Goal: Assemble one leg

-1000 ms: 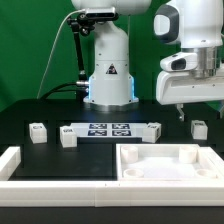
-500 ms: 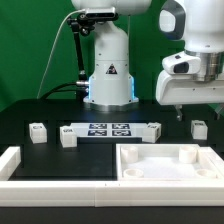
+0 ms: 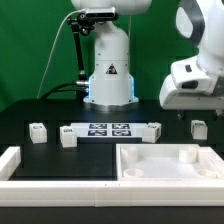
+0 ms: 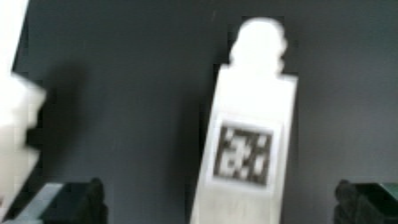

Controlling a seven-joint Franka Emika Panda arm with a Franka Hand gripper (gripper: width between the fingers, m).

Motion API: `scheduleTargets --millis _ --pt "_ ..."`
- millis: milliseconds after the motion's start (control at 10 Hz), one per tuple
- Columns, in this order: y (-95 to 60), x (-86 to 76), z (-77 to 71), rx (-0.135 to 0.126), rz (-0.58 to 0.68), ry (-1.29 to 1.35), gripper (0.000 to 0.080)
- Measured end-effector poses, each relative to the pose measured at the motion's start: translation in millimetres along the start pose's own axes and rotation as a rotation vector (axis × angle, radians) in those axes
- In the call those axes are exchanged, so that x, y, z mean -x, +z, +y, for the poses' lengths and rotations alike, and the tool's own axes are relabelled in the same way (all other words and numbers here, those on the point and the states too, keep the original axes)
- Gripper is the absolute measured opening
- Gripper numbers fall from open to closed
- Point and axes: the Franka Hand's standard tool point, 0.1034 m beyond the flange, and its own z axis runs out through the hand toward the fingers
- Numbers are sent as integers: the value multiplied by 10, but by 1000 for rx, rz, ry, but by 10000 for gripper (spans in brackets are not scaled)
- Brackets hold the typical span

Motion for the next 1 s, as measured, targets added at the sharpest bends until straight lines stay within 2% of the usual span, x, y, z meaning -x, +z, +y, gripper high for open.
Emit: scheduleTargets --millis 100,300,400,1000 --pt "2 -8 -36 -27 -84 21 648" --pt "83 -34 -8 -27 -231 30 648" --pt "124 -112 -26 -34 -205 32 648" --pt "380 -78 18 -26 -198 39 648"
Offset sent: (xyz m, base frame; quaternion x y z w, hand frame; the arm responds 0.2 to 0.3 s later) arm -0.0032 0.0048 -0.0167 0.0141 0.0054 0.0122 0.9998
